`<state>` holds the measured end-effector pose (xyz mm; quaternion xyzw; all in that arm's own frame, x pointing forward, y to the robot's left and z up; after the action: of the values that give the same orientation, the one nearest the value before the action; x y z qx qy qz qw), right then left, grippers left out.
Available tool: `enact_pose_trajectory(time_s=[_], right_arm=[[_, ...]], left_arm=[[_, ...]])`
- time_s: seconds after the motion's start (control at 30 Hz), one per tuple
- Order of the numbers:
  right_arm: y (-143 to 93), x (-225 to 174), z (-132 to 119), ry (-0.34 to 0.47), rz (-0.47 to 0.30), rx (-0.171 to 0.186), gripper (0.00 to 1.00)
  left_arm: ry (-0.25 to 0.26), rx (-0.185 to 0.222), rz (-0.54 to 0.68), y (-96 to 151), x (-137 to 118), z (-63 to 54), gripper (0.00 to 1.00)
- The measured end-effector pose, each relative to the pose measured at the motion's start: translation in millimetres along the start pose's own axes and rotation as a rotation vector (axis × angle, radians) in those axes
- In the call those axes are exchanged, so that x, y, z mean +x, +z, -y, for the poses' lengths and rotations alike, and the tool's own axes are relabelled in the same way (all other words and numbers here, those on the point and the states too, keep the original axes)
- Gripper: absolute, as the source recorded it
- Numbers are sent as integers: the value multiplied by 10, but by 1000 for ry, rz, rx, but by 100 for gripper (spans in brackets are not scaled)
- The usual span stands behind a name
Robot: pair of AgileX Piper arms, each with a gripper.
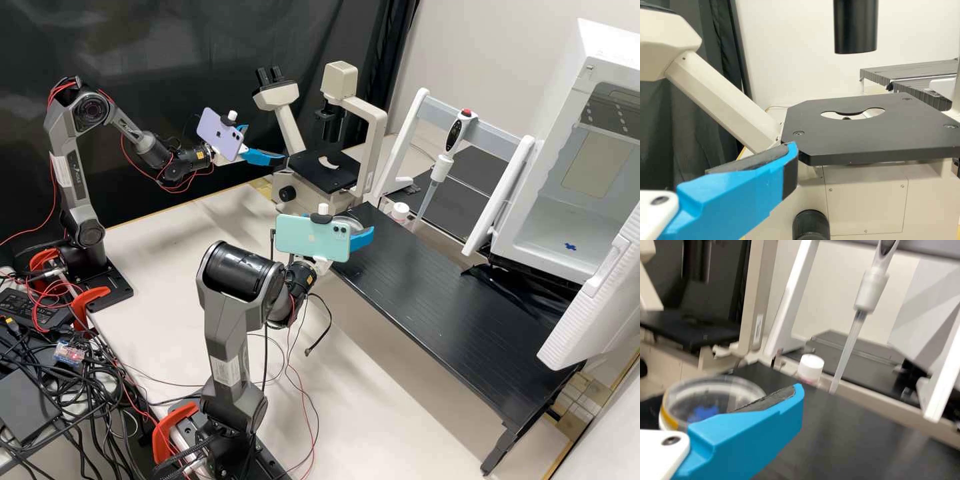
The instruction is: Move the petri dish to the incubator
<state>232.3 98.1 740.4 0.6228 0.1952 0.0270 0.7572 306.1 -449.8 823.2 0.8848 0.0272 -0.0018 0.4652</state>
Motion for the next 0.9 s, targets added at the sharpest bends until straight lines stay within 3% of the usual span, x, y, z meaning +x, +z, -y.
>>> enact_pose_trajectory(time_s=[0.23, 0.27, 0.47, 0.63, 0.77, 0.9], right_arm=[[54, 65, 64, -23, 11, 62, 100], [64, 73, 65, -26, 11, 73, 0], [160, 113, 28, -53, -1, 172, 0], [198, 109, 5, -76, -22, 221, 0], [195, 108, 8, -87, -32, 240, 0], [182, 101, -1, -91, -36, 235, 0]], left_arm=[[0, 0, 0, 0, 0, 0, 100], [0, 0, 0, 0, 0, 0, 100], [0, 0, 0, 0, 0, 0, 100], [0, 0, 0, 0, 0, 0, 100], [0, 0, 0, 0, 0, 0, 100], [0, 0, 0, 0, 0, 0, 100]])
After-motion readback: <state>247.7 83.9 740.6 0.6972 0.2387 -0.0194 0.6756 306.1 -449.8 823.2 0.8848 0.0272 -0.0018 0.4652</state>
